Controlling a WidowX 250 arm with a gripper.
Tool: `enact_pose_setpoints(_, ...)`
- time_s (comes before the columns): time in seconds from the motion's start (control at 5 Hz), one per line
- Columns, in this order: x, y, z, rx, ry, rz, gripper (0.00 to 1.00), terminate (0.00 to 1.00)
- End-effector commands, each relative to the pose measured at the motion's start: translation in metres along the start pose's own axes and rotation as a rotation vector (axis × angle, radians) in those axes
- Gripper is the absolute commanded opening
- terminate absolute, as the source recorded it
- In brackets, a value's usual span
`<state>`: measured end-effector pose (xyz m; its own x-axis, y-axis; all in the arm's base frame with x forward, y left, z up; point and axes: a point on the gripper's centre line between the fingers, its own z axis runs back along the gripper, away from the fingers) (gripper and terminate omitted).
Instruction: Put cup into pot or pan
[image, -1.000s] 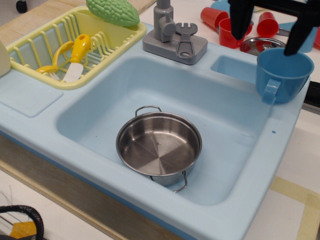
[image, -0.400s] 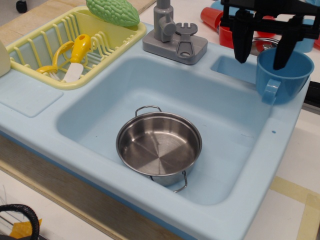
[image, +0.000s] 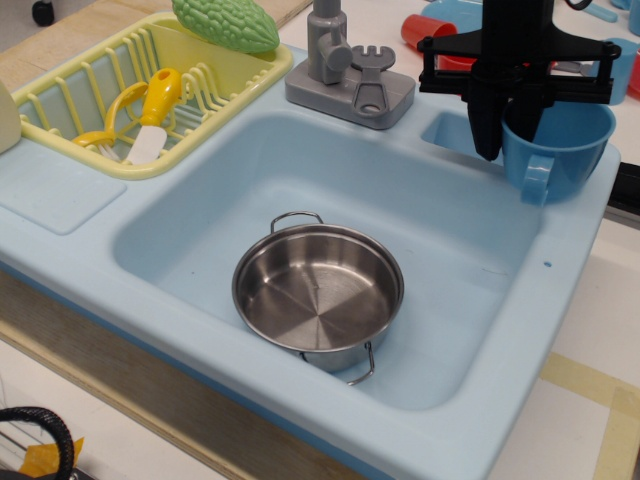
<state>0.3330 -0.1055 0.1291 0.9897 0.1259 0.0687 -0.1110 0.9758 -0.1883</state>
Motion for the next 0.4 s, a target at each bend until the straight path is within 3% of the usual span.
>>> enact_pose_setpoints(0.0,-0.017,0.006,0.028,0.017,-0.071,0.054,0.00,0.00)
enact_pose_setpoints(0.2,-0.038,0.024,0.044,0.061,-0.092,0.155,0.00,0.00)
